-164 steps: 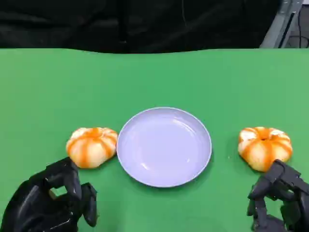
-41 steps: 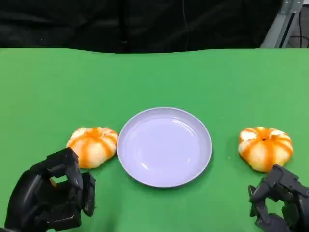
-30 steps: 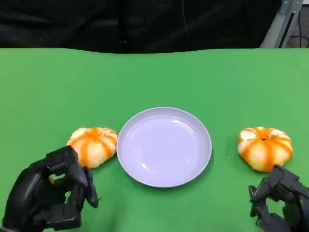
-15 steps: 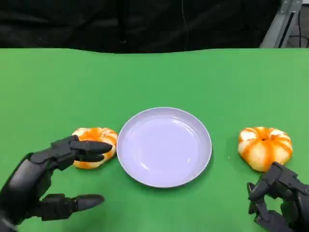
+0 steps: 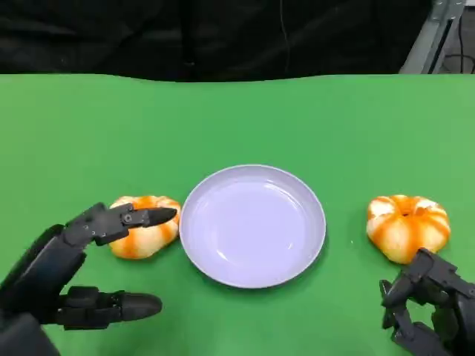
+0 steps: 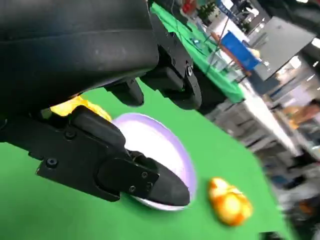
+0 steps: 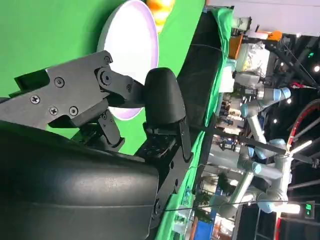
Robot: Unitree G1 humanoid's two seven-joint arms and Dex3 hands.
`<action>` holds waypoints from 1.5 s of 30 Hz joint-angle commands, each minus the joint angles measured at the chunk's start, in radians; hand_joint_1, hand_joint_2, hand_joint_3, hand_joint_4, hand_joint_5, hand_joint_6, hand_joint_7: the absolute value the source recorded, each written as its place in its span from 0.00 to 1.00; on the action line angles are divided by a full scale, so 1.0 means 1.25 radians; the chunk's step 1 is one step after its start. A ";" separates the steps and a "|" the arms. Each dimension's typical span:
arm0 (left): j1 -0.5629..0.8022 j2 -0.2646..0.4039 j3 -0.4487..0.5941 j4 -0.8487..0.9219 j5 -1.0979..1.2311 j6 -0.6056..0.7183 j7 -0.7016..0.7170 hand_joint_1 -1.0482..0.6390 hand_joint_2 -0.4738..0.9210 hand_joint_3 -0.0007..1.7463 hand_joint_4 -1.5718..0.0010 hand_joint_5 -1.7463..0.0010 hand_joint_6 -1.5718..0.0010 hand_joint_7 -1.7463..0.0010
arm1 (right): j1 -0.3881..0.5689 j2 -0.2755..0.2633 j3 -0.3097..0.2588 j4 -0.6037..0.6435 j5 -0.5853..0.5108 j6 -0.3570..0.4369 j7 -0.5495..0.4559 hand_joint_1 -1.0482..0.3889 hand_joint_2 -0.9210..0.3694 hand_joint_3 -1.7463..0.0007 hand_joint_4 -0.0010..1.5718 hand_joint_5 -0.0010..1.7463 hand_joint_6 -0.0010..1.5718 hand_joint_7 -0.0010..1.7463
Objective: Grasp the bread from the table and place it into the plate.
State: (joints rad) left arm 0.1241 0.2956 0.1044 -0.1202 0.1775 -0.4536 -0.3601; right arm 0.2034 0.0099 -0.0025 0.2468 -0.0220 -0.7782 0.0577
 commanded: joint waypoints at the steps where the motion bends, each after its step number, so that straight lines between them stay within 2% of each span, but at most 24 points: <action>1: -0.005 0.022 -0.007 -0.008 0.018 -0.011 0.029 0.10 1.00 0.06 0.87 0.64 0.65 0.93 | -0.001 -0.008 -0.007 0.002 0.008 -0.004 -0.001 0.61 0.12 0.59 0.53 1.00 0.45 0.91; 3: -0.005 0.024 -0.009 -0.008 0.019 -0.011 0.033 0.10 1.00 0.06 0.87 0.64 0.65 0.94 | -0.001 -0.008 -0.007 0.002 0.008 -0.004 -0.002 0.61 0.12 0.59 0.53 1.00 0.45 0.91; 7: -0.093 0.058 -0.047 0.036 0.272 -0.050 0.163 0.05 0.96 0.01 0.79 0.71 0.57 0.97 | 0.005 -0.006 -0.007 -0.012 -0.009 0.005 -0.013 0.62 0.11 0.59 0.52 1.00 0.45 0.91; 14: -0.110 0.084 -0.077 0.057 0.350 -0.051 0.233 0.05 0.96 0.00 0.76 0.74 0.55 0.98 | 0.008 -0.005 -0.003 -0.016 -0.011 0.011 -0.020 0.62 0.12 0.58 0.52 1.00 0.45 0.91; 18: -0.128 0.104 -0.101 0.059 0.429 -0.022 0.262 0.07 0.92 0.00 0.71 0.81 0.54 0.99 | 0.010 -0.005 0.000 -0.022 -0.012 0.018 -0.022 0.62 0.12 0.58 0.52 1.00 0.45 0.91; 20: -0.136 0.110 -0.110 0.062 0.445 -0.013 0.270 0.07 0.91 0.00 0.68 0.86 0.54 1.00 | 0.011 -0.005 0.001 -0.023 -0.014 0.018 -0.024 0.62 0.12 0.58 0.51 1.00 0.45 0.90; 27: -0.156 0.131 -0.140 0.071 0.475 0.022 0.278 0.10 0.89 0.00 0.65 0.90 0.55 1.00 | 0.010 -0.003 0.002 -0.021 -0.016 0.011 -0.026 0.63 0.11 0.58 0.51 1.00 0.45 0.90; 34: -0.213 0.145 -0.180 0.179 0.513 0.037 0.337 0.12 0.89 0.00 0.62 0.94 0.55 1.00 | 0.012 -0.005 0.006 -0.025 -0.009 0.015 -0.021 0.61 0.12 0.59 0.52 1.00 0.45 0.91; 45: -0.304 0.146 -0.253 0.313 0.523 0.105 0.342 0.16 0.93 0.01 0.66 0.99 0.62 1.00 | 0.022 -0.004 0.004 -0.039 -0.015 0.024 -0.025 0.62 0.12 0.59 0.52 1.00 0.44 0.91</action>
State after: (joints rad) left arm -0.2342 0.4560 -0.2007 0.2507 0.8304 -0.3368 0.0546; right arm 0.2199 0.0109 0.0079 0.2129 -0.0384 -0.7549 0.0328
